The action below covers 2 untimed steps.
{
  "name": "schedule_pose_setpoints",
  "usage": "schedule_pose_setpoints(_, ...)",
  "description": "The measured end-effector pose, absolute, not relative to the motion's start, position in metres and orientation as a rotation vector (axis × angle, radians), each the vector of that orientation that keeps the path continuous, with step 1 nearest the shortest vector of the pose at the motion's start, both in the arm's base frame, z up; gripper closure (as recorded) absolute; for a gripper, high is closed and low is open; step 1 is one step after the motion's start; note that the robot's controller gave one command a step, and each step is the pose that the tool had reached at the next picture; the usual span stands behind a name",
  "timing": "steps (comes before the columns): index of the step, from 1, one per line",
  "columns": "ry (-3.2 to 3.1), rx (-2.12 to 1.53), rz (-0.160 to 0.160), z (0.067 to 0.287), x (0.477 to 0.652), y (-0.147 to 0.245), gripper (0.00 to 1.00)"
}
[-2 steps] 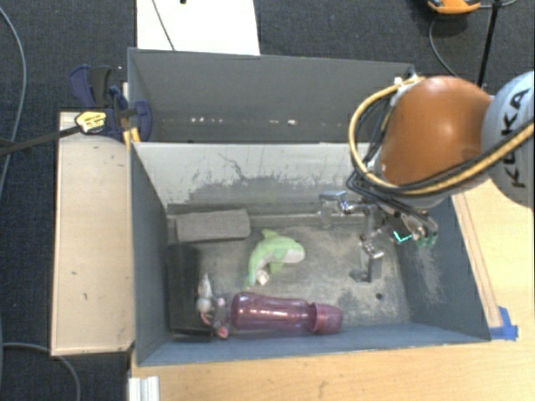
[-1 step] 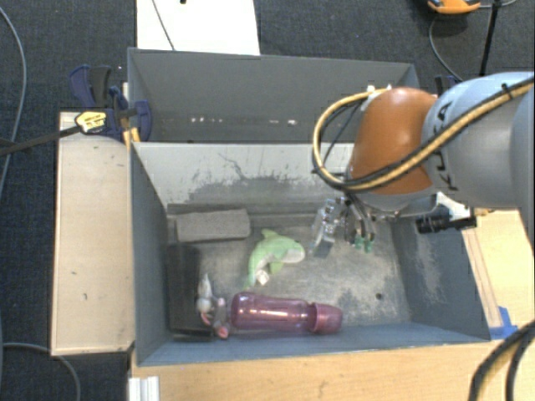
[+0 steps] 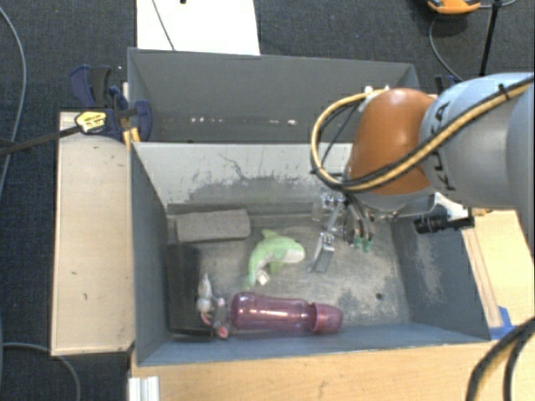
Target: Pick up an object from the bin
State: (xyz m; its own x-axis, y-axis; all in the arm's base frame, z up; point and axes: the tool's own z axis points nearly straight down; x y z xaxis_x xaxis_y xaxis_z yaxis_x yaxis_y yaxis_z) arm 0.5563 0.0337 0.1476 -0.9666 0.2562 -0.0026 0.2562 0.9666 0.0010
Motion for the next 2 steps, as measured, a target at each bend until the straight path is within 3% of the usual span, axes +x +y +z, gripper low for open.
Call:
schedule_pose_setpoints(1, 3.113, 0.404, 0.001, 0.148, 0.556, 0.034, 0.00)
schedule_pose_setpoints(2, 3.130, 0.239, -0.004, 0.155, 0.571, 0.057, 0.00)
